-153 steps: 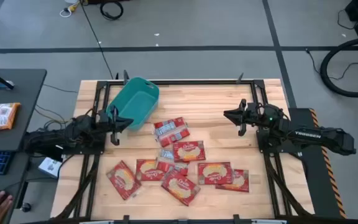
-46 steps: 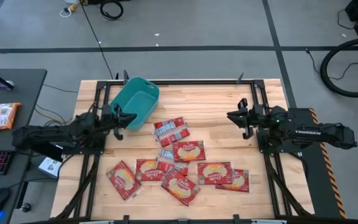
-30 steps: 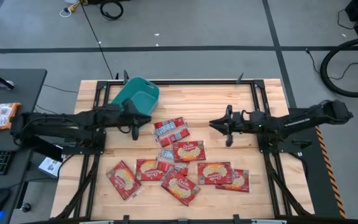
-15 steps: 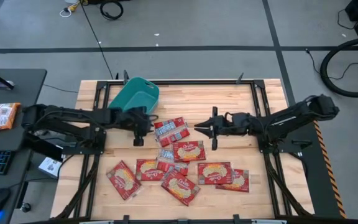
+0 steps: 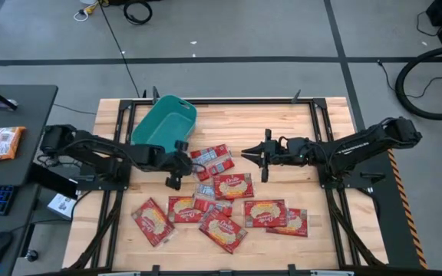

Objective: Sort popcorn bags into baskets
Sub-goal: Put the red popcorn bag into the green bin

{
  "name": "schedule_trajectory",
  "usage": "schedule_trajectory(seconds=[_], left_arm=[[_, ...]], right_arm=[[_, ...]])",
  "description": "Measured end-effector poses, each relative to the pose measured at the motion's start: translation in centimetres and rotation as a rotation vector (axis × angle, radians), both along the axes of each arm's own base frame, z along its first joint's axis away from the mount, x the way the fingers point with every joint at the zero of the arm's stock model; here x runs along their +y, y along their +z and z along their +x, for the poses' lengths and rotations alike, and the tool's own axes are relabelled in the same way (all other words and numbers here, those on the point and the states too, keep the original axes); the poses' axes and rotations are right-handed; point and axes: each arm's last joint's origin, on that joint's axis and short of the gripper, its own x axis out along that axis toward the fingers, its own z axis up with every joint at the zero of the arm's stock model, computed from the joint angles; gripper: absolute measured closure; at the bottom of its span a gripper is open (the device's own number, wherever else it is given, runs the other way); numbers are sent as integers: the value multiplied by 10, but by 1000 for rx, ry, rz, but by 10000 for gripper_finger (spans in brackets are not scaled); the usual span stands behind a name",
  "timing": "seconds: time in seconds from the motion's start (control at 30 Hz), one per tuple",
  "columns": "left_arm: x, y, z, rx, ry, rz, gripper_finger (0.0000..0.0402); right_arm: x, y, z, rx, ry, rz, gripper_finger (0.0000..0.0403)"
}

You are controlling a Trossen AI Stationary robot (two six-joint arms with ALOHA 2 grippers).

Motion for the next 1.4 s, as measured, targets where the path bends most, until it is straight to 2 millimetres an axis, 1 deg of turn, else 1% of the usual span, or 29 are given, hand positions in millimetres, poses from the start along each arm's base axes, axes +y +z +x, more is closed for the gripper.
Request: schedule_trajectory(seconds=[0.17, 0.23, 0.33, 0.43, 0.53, 0.83, 1.0, 1.13, 1.27, 1.4], left_arm=[[-9, 10, 26, 113, -21, 11, 267], [-10, 9, 35, 164, -29, 18, 267], [-13, 1, 42, 225, -85, 54, 267], [-18, -11, 45, 297, -178, 112, 267], [-22, -21, 47, 344, -215, 179, 267], [-27, -47, 51, 428, -178, 301, 267], [-27, -51, 53, 400, -123, 312, 267], [-27, -51, 53, 395, -107, 305, 278], [-27, -51, 53, 392, -105, 304, 300], [-27, -51, 53, 389, -99, 301, 338]], right_arm=[[0, 0, 0, 0, 1, -3, 337], [0, 0, 0, 0, 1, -3, 337], [0, -1, 0, 4, 3, -3, 337], [0, -1, 0, 12, 4, -4, 337], [0, -2, 0, 20, 4, -6, 337], [0, -2, 0, 23, 7, -11, 337], [0, -2, 0, 21, 7, -11, 337], [0, -2, 0, 21, 7, -11, 337], [0, -2, 0, 20, 6, -11, 337], [0, -2, 0, 20, 6, -11, 337]])
